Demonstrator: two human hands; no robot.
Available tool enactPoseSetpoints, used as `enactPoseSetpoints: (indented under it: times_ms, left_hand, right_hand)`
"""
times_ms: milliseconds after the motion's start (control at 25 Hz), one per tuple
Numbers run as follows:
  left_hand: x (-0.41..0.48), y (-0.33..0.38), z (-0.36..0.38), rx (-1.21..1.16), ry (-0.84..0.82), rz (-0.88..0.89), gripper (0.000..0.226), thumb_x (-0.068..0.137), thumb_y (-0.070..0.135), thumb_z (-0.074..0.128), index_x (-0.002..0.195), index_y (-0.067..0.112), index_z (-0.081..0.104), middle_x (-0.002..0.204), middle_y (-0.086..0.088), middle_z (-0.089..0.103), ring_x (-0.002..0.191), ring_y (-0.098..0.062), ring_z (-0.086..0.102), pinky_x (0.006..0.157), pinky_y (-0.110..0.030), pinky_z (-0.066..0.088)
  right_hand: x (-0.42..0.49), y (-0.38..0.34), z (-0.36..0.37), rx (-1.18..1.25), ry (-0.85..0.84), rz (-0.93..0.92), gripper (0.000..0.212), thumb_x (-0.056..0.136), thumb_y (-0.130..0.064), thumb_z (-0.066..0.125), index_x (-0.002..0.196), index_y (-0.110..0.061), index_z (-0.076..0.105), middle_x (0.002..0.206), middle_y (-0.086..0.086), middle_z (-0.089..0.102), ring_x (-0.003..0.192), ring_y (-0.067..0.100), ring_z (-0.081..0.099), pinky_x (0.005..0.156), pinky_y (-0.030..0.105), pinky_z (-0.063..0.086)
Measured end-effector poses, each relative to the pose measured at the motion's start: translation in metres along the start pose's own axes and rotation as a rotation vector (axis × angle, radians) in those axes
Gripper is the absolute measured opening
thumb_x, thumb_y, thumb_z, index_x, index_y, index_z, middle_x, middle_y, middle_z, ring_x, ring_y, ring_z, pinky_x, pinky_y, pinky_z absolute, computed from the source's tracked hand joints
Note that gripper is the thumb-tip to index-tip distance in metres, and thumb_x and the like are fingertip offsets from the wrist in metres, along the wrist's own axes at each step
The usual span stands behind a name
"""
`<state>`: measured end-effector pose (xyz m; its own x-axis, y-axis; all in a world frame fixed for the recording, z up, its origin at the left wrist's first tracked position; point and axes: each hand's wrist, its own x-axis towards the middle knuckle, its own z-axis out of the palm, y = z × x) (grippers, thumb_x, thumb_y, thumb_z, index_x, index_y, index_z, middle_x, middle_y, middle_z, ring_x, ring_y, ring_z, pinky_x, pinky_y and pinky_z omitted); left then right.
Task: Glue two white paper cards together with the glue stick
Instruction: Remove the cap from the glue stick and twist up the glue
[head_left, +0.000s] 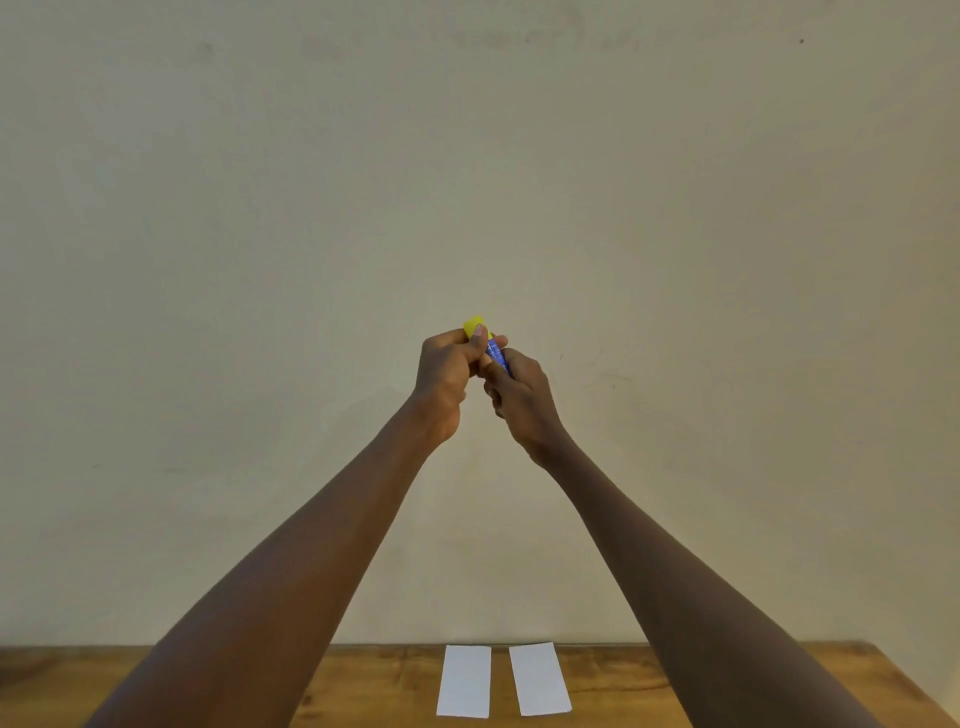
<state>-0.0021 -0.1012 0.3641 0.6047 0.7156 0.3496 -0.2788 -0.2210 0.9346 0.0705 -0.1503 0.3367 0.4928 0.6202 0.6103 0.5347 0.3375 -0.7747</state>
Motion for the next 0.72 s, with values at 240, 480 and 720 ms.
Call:
enactPoseSetpoints:
  times_ms: [240, 480, 720]
  left_hand:
    - [0.001, 0.014, -0.008, -0.206, -0.130, 0.003, 0.031, 0.097, 0.031, 0.029, 0.082, 0.022, 0.055, 0.114, 0.001, 0.061, 0.117, -0.024, 0.052, 0.104, -0.063, 0.024]
    - [-0.005, 0.011, -0.017, -0.088, -0.021, -0.024, 0.023, 0.092, 0.027, 0.044, 0.082, 0.018, 0.062, 0.103, -0.003, 0.065, 0.106, -0.021, 0.058, 0.102, -0.052, 0.033]
    - [-0.009, -0.003, -0.012, -0.082, 0.051, 0.012, 0.020, 0.090, 0.013, 0.049, 0.103, 0.014, 0.064, 0.089, -0.003, 0.068, 0.075, -0.009, 0.066, 0.088, -0.035, 0.046]
  right_hand:
    - [-0.008, -0.002, -0.001, 0.278, -0.074, 0.061, 0.035, 0.095, -0.019, 0.035, 0.064, -0.012, 0.050, 0.055, 0.004, 0.038, 0.036, 0.002, 0.030, 0.040, 0.016, 0.025]
    - [-0.011, -0.005, -0.002, 0.375, 0.062, 0.001, 0.026, 0.093, -0.014, 0.041, 0.071, -0.011, 0.055, 0.056, 0.005, 0.044, 0.043, 0.007, 0.038, 0.042, 0.016, 0.033]
    - [-0.008, -0.013, 0.000, 0.348, 0.101, -0.032, 0.020, 0.095, -0.015, 0.037, 0.095, -0.006, 0.055, 0.066, 0.003, 0.050, 0.054, 0.011, 0.044, 0.050, 0.015, 0.042]
